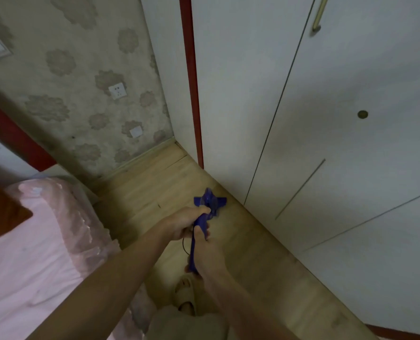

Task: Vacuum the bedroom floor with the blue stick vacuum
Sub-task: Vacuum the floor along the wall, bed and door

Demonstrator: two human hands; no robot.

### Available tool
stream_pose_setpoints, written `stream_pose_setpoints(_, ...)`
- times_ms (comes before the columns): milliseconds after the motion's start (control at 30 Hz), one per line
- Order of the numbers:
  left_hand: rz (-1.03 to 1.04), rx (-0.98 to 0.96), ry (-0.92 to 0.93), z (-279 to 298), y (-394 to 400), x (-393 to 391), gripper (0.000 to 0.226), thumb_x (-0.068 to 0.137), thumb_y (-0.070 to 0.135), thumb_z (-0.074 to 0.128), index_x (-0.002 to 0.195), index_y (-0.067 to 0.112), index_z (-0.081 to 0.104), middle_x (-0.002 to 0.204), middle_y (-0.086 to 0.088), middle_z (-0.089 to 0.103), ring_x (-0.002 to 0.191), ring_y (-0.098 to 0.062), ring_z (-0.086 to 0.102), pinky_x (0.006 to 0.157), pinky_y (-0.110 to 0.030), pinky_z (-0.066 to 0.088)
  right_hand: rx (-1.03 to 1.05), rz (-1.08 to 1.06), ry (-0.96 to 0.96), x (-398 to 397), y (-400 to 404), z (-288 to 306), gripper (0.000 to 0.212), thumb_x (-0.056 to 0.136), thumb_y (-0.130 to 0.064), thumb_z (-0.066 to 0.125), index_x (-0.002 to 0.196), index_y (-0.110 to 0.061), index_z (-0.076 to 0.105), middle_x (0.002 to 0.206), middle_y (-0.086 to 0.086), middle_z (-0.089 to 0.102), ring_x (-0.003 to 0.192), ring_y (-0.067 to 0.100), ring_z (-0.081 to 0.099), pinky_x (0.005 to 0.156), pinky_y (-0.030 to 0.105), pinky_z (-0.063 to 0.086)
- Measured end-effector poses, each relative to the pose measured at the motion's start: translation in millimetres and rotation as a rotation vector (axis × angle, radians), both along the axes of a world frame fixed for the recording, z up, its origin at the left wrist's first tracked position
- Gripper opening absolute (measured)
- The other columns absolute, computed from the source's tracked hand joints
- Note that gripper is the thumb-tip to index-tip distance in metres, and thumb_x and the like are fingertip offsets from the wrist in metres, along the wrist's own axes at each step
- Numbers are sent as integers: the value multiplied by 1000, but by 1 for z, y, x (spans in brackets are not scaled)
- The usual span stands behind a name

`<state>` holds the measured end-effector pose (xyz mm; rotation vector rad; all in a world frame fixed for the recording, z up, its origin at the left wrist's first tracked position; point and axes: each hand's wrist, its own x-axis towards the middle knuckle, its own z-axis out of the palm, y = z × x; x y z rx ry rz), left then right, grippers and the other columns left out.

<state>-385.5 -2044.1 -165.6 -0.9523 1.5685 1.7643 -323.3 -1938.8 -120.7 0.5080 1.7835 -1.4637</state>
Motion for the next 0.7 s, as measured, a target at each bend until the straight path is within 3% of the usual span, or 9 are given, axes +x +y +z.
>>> stream_pose_setpoints(233, -166, -7, 9, 5, 15, -10, 25, 96, 31, 54, 104, 8, 58, 84, -6, 66, 74, -19, 66, 69, -30, 56, 39, -16, -82, -9, 24, 6, 45, 102, -48, 35, 110, -7, 52, 65, 4, 53, 41, 9, 50, 37, 15, 37)
stream_pose_setpoints(367, -244, 58, -18, 11, 7, -18, 32, 96, 33, 51, 111, 6, 57, 92, -9, 66, 80, -19, 64, 68, -28, 54, 9, -3, -121, -21, 28, 21, 38, 102, -46, 38, 95, -11, 50, 65, 4, 53, 31, 6, 48, 37, 15, 40)
stream_pose_setpoints(500, -144, 86, 15, 11, 12, -32, 28, 95, 35, 52, 104, 9, 57, 83, -3, 65, 74, -15, 63, 64, -26, 52, -26, -51, -91, -40, 29, 26, 39, 100, -46, 44, 107, -9, 54, 70, 5, 54, 44, 11, 52, 39, 19, 43)
stream_pose_setpoints(700, 70, 56, 23, -6, 27, -34, 24, 95, 31, 55, 93, 8, 59, 79, -6, 66, 77, -21, 64, 81, -36, 55, 40, 101, -52, -55, 38, -1, 44, 95, -54, 49, 109, -12, 55, 67, 2, 57, 50, 11, 54, 52, 26, 47)
